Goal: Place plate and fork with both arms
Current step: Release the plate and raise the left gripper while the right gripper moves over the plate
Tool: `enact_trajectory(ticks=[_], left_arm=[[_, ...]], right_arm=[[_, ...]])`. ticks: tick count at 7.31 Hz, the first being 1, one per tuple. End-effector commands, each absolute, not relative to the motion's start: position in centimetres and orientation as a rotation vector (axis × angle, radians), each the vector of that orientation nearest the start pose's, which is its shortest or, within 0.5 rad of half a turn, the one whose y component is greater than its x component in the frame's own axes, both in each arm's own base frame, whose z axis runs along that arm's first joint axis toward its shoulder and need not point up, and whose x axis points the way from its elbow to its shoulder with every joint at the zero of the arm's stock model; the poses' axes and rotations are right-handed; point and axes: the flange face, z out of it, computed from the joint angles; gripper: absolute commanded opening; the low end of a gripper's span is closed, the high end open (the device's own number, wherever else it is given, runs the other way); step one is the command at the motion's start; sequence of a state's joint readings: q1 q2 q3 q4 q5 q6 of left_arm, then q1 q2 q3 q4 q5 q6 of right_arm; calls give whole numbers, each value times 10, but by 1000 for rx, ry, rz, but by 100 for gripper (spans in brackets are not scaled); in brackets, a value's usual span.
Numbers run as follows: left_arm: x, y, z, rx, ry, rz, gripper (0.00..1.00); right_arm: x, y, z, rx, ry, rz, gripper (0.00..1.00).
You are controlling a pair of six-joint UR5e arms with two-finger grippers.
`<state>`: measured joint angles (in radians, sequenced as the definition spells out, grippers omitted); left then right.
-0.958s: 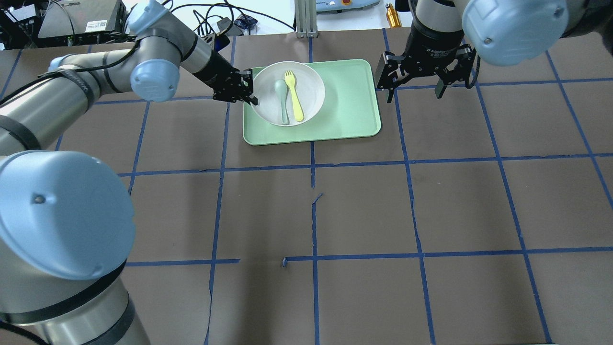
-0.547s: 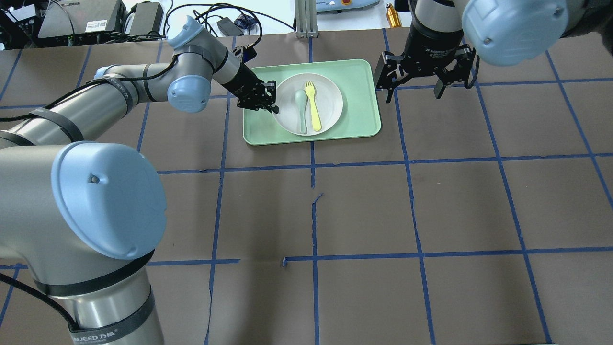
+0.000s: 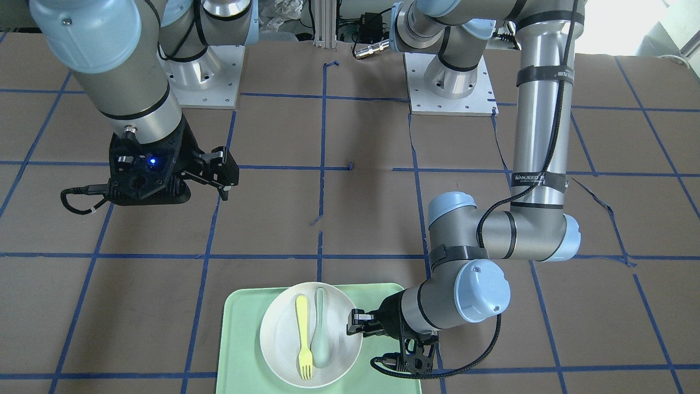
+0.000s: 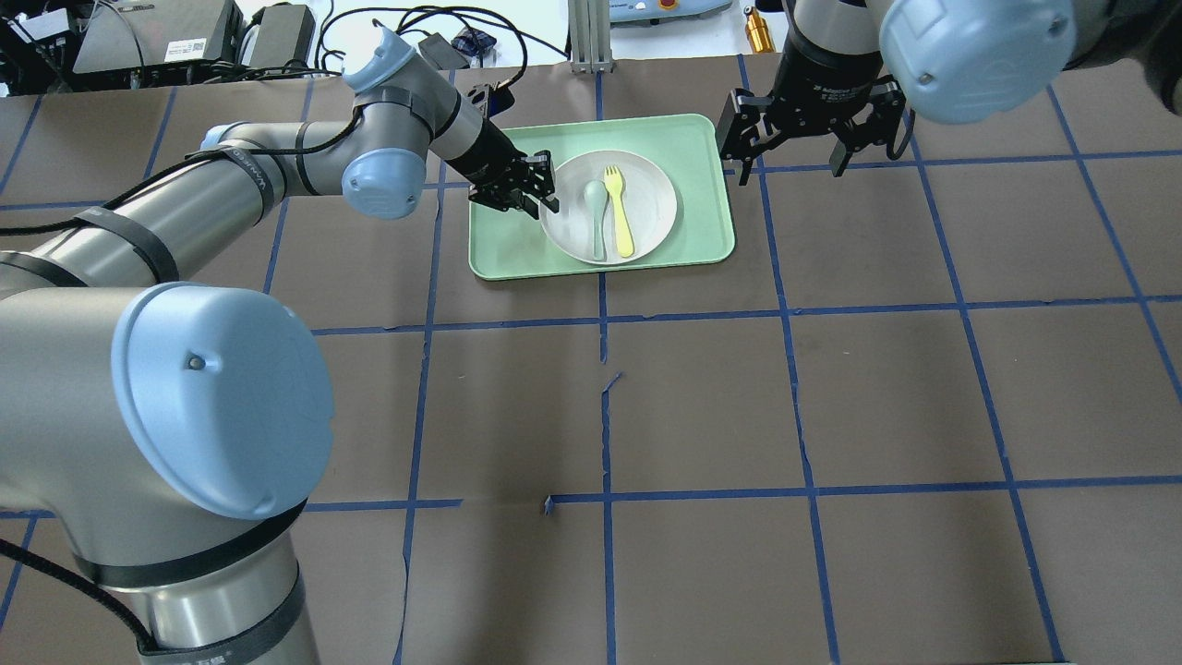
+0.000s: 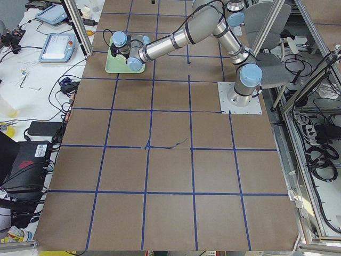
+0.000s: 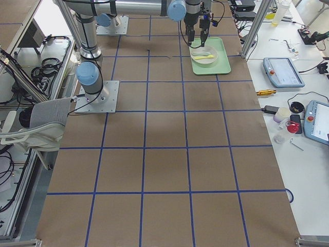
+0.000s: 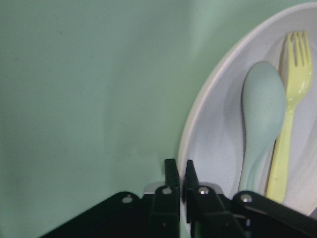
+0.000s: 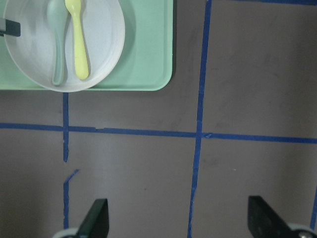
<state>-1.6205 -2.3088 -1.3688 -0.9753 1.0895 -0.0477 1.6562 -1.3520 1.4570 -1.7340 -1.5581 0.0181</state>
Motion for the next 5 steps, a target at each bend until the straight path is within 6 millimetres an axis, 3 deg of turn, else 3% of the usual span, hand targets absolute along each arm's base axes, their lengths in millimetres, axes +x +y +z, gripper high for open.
enact_trajectory(ticks=[1,2,4,5], left_arm=[[-189,-709,241,20,3450,-127,100],[-173,-695,259,8,3389,7,100],[-110,-668,298,117,3263,146,100],[-89,-658,301,98,3249,157,100]], right_arm=[[193,-629,406,-142,3098,-322,100],[206,-656,391,-201,3085,-398,97],[269,-686,336,-343,3074,-331,69],[290,-694,306,-376,3072,-297,65]])
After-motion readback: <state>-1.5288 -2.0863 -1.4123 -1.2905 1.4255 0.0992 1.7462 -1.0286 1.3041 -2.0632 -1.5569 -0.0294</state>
